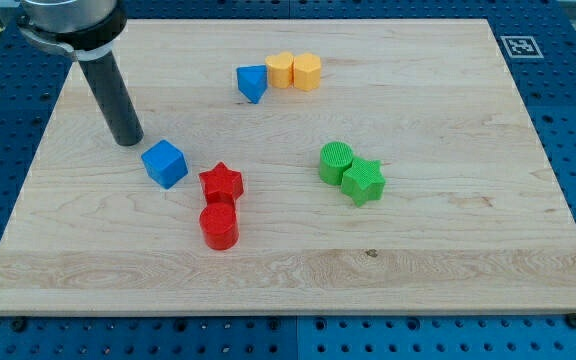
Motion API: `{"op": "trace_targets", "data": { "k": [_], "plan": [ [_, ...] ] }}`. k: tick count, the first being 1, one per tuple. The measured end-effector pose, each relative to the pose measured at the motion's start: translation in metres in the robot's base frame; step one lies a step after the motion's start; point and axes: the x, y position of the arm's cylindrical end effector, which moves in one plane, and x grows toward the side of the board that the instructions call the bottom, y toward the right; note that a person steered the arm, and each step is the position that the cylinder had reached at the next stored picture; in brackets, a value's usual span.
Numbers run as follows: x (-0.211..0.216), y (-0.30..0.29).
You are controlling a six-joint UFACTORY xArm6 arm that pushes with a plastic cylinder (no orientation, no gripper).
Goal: Push the blue cube into the red star
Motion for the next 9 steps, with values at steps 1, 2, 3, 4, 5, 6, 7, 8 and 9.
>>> {"op": "trace_targets", "data": {
  "k": [1, 2, 3, 4, 5, 6, 7, 8, 9],
  "plan": [
    [0.0, 0.0],
    [-0.007, -0.002],
    [-0.005, -0.011],
    [0.005, 0.0],
    [0.014, 0.024],
    [0.03, 0.037],
    [0.049, 0.047],
    [0.058, 0.048],
    [0.058, 0.048]
  ]
}}
